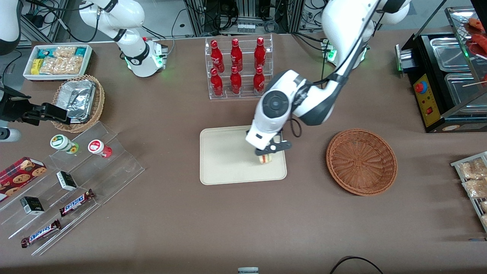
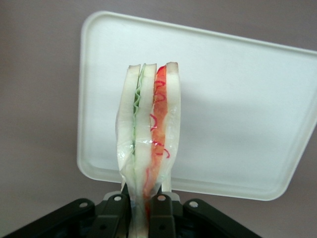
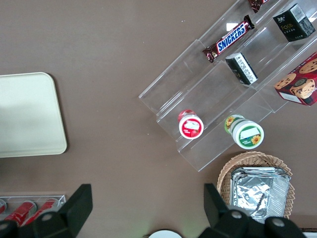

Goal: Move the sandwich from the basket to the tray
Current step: 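Lift the sandwich and carry it over the cream tray, then lower the sandwich onto the tray and open the left gripper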

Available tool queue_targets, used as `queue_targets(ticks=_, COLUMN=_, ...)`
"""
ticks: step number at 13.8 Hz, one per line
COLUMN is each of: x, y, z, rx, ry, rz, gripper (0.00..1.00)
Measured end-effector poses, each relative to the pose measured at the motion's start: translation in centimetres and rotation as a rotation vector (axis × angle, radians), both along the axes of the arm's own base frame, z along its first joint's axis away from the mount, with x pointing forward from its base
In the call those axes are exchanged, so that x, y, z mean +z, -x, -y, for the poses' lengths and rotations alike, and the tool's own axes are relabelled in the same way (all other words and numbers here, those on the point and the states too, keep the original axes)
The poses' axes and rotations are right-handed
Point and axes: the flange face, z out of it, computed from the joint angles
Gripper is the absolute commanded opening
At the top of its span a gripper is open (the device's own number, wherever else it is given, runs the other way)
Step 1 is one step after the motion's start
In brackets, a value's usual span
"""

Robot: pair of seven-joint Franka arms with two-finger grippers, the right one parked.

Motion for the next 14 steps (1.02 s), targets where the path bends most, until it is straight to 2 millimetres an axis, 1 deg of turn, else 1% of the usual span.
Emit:
queue_targets(ticks=2, x=-0.4, y=0.6, z=2.1, rx=-0.005, ry=0.006, rz=0.003, gripper=0.00)
queue_targets(ticks=4, x=-0.9, y=1.0, z=3.7, rx=-0.016, ry=0.012, rz=0.004, gripper=0.00)
queue_targets(ticks=6, x=-2.0, y=1.3, z=5.0, rx=-0.029, ry=0.012, rz=-0.003, gripper=0.00)
queue_targets(ticks=9, x=-3.7, y=1.3, z=5.7, rx=-0.041, ry=-0.018, rz=-0.045, gripper=0.00)
queue_targets(ticks=14, x=-4.7, y=0.5, z=5.8, rx=-0.042, ry=-0.037, rz=-0.062, gripper=0.00)
